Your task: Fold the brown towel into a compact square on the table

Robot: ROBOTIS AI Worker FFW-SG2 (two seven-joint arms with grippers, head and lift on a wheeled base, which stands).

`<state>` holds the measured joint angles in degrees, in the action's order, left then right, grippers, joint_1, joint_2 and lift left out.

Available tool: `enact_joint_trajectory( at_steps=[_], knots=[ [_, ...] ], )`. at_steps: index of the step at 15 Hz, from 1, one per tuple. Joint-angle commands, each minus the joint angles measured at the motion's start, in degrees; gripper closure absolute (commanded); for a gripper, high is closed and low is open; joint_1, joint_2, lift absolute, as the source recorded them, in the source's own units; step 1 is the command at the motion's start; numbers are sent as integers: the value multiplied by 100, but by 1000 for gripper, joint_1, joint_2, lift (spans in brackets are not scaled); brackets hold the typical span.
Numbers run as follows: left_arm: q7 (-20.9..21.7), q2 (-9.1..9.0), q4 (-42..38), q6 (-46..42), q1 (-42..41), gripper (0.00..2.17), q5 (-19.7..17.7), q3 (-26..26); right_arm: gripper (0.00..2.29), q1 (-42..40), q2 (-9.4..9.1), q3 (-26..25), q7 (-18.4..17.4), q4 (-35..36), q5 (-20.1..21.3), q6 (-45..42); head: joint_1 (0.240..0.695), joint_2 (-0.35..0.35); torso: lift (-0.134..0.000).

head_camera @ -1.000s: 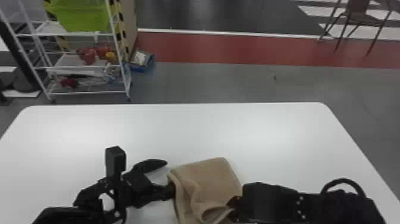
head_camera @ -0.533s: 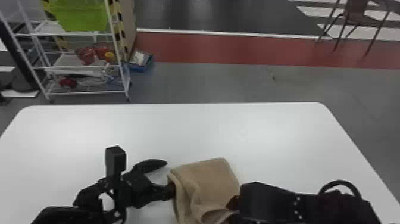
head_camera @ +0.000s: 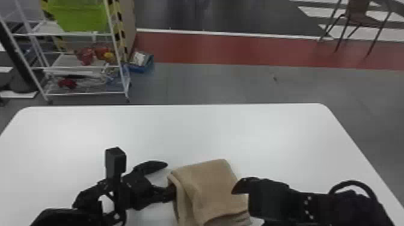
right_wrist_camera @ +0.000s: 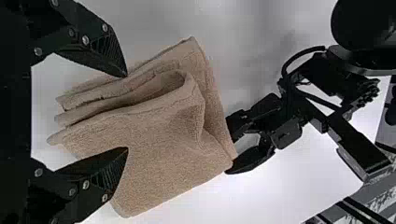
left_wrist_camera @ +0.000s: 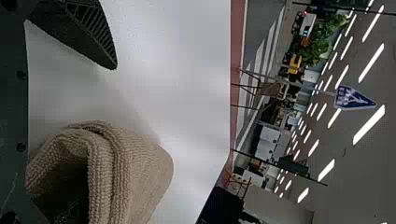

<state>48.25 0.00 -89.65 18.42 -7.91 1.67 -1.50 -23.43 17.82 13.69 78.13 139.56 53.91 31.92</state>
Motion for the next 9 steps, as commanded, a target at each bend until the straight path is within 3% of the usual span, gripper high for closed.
enact_joint_trajectory(
  at_steps=[1,3,4,5,6,9],
  knots=[
    [0,-15,0,0,0,66,0,-9,259,-12,-15,-218,19,212,-381,215,695,-91,-122],
    [0,-15,0,0,0,66,9,-17,633,181,-191,-631,19,186,-1084,637,695,-92,-122],
    [0,-15,0,0,0,66,9,-26,1001,269,-279,-745,19,107,-1304,812,695,-94,-122],
    [-9,-15,0,0,0,66,9,-53,1642,339,-376,-789,19,-8,-1409,883,695,-97,-122],
    [-9,-15,0,0,0,66,9,-61,2024,401,-508,-816,19,-113,-1418,883,695,-105,-122],
    [-17,-15,0,0,-9,66,9,-88,2162,445,-552,-596,19,-385,-1401,830,695,-107,-122]
  ],
)
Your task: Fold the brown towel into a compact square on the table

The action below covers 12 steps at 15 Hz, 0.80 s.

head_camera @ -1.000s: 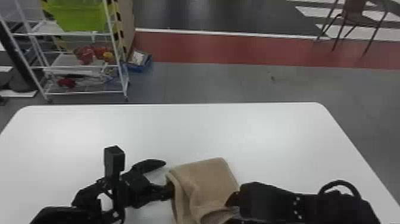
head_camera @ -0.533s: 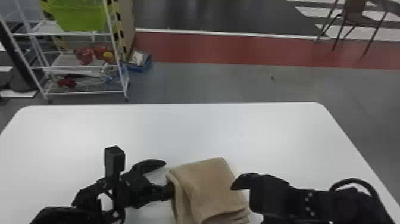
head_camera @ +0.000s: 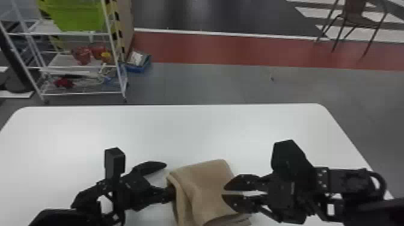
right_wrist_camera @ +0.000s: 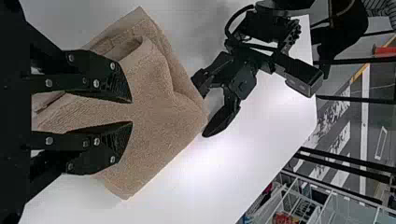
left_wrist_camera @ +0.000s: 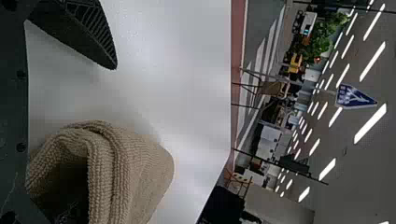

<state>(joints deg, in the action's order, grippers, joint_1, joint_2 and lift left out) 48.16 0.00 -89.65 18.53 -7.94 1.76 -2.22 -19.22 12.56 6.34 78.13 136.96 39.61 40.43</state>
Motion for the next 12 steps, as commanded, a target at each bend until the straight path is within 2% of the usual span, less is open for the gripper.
enact_joint_trajectory(
  at_steps=[1,6,12],
  knots=[
    [1,-15,0,6,-6,66,0,-42,2169,32,-26,271,19,-196,73,-39,695,-100,-122],
    [1,-15,-35,6,-32,66,9,-69,2169,208,-34,843,19,-706,336,-39,695,-69,-122],
    [36,-15,-70,24,-32,66,9,19,2169,85,1,896,19,-609,336,-74,695,-37,-122]
  ],
)
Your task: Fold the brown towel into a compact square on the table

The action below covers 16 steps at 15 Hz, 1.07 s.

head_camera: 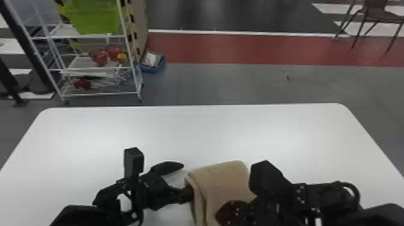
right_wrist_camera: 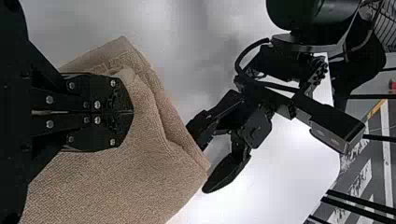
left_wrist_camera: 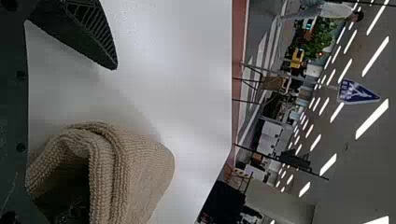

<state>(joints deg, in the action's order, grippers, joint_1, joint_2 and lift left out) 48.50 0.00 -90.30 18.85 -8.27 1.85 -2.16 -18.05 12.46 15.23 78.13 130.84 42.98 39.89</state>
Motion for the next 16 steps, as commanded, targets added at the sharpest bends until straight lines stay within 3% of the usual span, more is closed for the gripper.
enact_joint_trajectory(
  at_steps=[1,9,10,12,16],
  knots=[
    [1,-15,-5,-26,1,66,-9,14,2169,-40,20,15,19,3,0,-56,695,-33,-122],
    [115,-15,-154,-79,-17,66,0,5,2169,30,11,156,19,-199,106,-196,695,-23,-122],
    [168,-15,-224,-61,-17,66,97,5,2169,30,20,165,19,-234,114,-231,695,-23,-122],
    [177,-15,-523,-79,-78,66,686,-21,2169,39,11,165,19,-313,123,-267,695,-26,-122],
    [-17,-15,-980,-342,-342,66,1028,31,2169,47,11,279,19,-419,229,-442,695,-7,-122]
  ],
)
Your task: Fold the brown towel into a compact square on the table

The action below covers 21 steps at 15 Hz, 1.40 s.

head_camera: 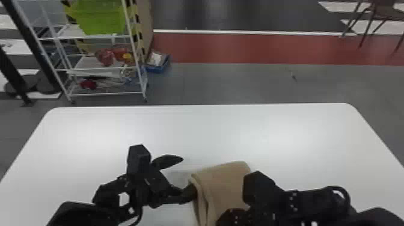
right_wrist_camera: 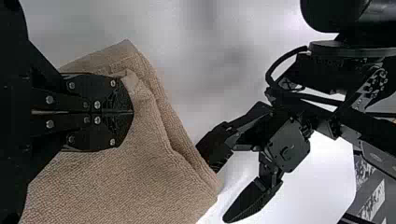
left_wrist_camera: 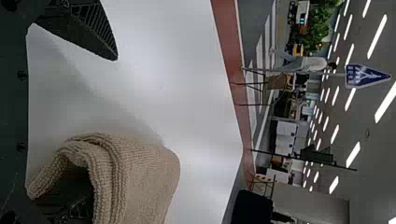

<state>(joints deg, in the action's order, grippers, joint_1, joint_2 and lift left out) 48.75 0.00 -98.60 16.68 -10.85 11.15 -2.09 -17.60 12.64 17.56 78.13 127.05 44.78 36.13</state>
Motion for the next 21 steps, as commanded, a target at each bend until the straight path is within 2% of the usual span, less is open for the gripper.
enact_joint_trajectory(
  at_steps=[1,5,9,11,13,17,18,20,21],
  knots=[
    [-41,-15,-177,-196,-137,66,107,43,2169,-7,2,72,19,-67,66,-66,695,-1,-122],
    [-32,-15,-186,-582,-181,66,186,-19,2169,-42,11,177,19,-119,172,-83,695,15,-122],
    [188,-15,-282,-846,-181,66,959,-133,2169,-59,11,213,19,-199,207,-101,695,2,-122],
    [557,-15,-397,-864,-128,66,1478,-168,2169,-59,2,213,19,-199,207,-101,695,-5,-122],
    [952,-15,-476,-934,-58,66,1812,-151,2165,-59,2,221,19,-199,207,-101,695,-9,-122],
    [1682,-15,-783,-1022,65,66,1926,130,2169,-59,2,213,19,-199,207,-101,695,-10,-122],
    [1699,-15,-801,-1004,83,66,2075,192,2165,-59,2,213,19,-199,207,-101,695,-7,-122],
    [1418,-15,-907,-952,83,66,2383,359,2165,-51,-7,213,19,-199,207,-118,695,12,-122],
    [1233,-15,-942,-846,56,66,2374,403,2165,-51,-7,213,19,-216,207,-118,695,41,-122]
  ],
)
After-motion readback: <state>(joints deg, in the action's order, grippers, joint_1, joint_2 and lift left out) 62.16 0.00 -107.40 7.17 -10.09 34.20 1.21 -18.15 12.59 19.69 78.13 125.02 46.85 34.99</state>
